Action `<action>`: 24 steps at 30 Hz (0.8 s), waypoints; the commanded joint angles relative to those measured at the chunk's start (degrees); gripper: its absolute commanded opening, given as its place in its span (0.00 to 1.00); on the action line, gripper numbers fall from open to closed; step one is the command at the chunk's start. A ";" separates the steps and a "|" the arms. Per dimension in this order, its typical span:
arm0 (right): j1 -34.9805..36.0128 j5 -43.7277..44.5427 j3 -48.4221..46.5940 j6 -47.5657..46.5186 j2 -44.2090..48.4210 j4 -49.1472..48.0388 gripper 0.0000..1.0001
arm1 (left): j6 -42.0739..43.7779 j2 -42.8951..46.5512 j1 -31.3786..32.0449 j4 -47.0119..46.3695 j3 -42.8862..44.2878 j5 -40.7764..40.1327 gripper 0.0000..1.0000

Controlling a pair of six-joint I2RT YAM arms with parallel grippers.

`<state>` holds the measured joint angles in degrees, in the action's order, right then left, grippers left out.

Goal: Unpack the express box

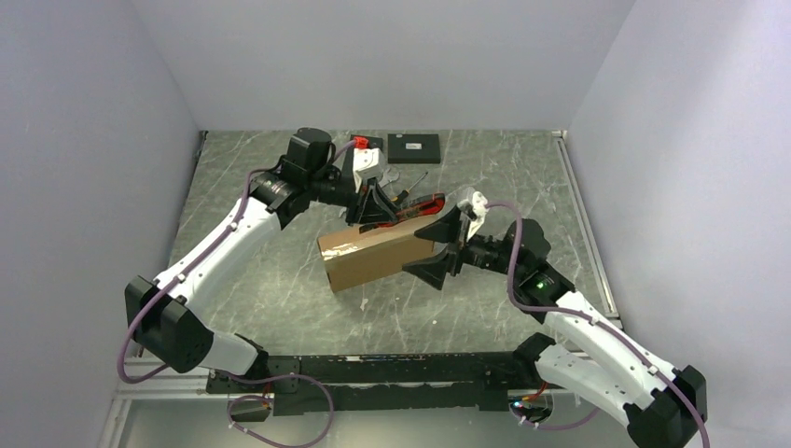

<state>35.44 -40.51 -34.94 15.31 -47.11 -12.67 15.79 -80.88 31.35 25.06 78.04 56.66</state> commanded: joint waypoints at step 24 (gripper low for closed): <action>0.50 17.14 -2.32 25.11 -7.79 -32.73 0.28 | -39.13 3.54 0.02 -38.59 -9.97 12.71 0.00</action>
<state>35.79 -23.33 -36.29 38.98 -54.76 -38.92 -19.53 -77.84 31.09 -6.55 67.77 66.57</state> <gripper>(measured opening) 0.353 0.190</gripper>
